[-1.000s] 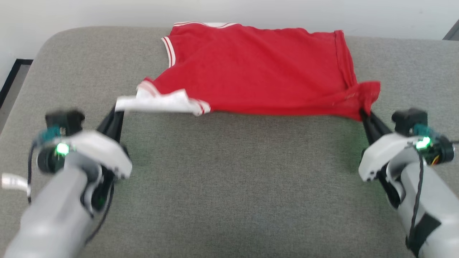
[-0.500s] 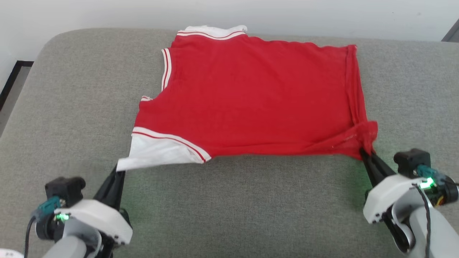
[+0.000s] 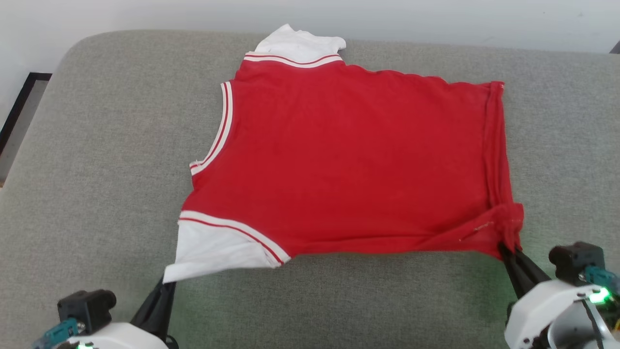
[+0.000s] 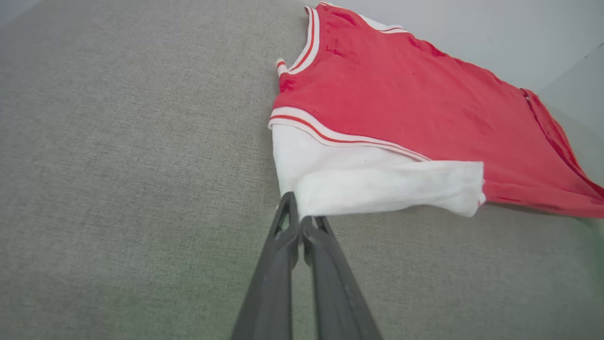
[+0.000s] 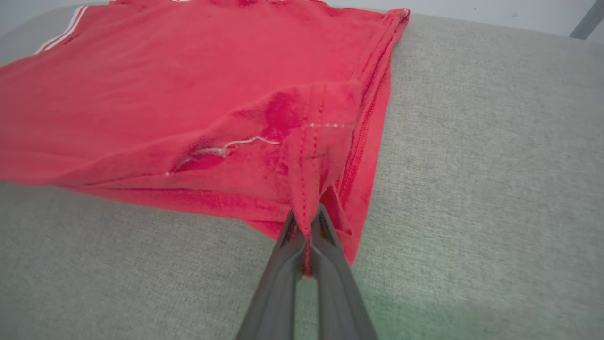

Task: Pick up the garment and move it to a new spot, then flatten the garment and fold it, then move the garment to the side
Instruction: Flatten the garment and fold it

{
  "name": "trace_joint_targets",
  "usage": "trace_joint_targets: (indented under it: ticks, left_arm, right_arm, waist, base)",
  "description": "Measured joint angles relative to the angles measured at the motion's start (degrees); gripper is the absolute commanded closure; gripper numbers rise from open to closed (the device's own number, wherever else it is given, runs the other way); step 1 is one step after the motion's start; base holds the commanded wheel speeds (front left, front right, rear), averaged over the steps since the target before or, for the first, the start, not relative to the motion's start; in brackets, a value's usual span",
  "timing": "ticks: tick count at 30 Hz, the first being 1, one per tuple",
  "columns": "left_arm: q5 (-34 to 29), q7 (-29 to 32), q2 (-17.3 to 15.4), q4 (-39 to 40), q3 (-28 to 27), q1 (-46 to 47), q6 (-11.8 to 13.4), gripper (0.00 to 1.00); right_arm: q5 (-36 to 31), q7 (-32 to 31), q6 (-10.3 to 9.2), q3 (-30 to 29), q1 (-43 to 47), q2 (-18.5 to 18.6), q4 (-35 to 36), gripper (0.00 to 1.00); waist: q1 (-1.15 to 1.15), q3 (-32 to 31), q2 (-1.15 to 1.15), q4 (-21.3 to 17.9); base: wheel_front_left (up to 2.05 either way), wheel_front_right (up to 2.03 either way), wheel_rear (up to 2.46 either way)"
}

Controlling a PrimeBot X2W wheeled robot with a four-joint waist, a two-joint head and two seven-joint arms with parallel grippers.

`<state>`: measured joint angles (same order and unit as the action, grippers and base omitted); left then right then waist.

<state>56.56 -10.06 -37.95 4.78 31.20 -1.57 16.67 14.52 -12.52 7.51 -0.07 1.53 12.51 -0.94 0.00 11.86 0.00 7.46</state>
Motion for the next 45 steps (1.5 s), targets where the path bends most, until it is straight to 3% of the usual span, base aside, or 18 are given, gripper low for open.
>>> trace_joint_targets:
  ticks: [8,16,26,31,36,45]
  left_arm:
    - [1.2,0.1,-0.7,6.3,-1.0,-4.9,4.1,1.0]
    - [1.3,0.5,-2.5,11.2,-2.2,-7.0,6.8,1.0]
    - [-1.4,3.5,-10.6,17.4,-6.1,-2.0,7.9,1.0]
    - [-3.6,7.3,-14.2,17.5,-6.9,6.5,5.2,1.0]
    - [-5.1,11.8,-13.7,12.8,-4.2,17.4,-0.5,1.0]
    - [-6.8,17.6,-5.0,-5.0,2.6,35.7,-12.0,1.0]
  right_arm:
    - [-1.0,-7.3,-0.01,-2.1,6.7,-3.1,9.5,1.0]
    - [-1.5,-11.8,0.0,-2.7,9.6,-5.1,14.8,1.0]
    - [-2.4,-12.7,0.0,-3.6,7.1,-6.9,19.1,1.0]
    - [-3.4,-12.7,0.0,-3.9,2.5,-6.7,18.8,1.0]
    - [-4.1,-12.8,0.0,-4.5,-3.6,-5.5,15.6,1.0]
    - [-4.9,-12.6,-0.01,-4.5,-13.6,-3.9,6.9,1.0]
  waist:
    - [0.0,0.8,0.0,0.1]
    - [0.0,1.7,0.0,-0.1]
    - [0.0,2.2,0.0,-1.3]
    - [0.0,2.5,0.0,-1.8]
    - [0.0,3.1,0.0,-2.2]
    - [0.0,5.6,0.0,-2.6]
  base:
    - [0.0,0.0,0.0]
    - [0.0,0.0,0.0]
    - [0.0,0.0,0.0]
    - [0.0,0.0,0.0]
    - [0.0,0.0,0.0]
    - [0.0,0.0,0.0]
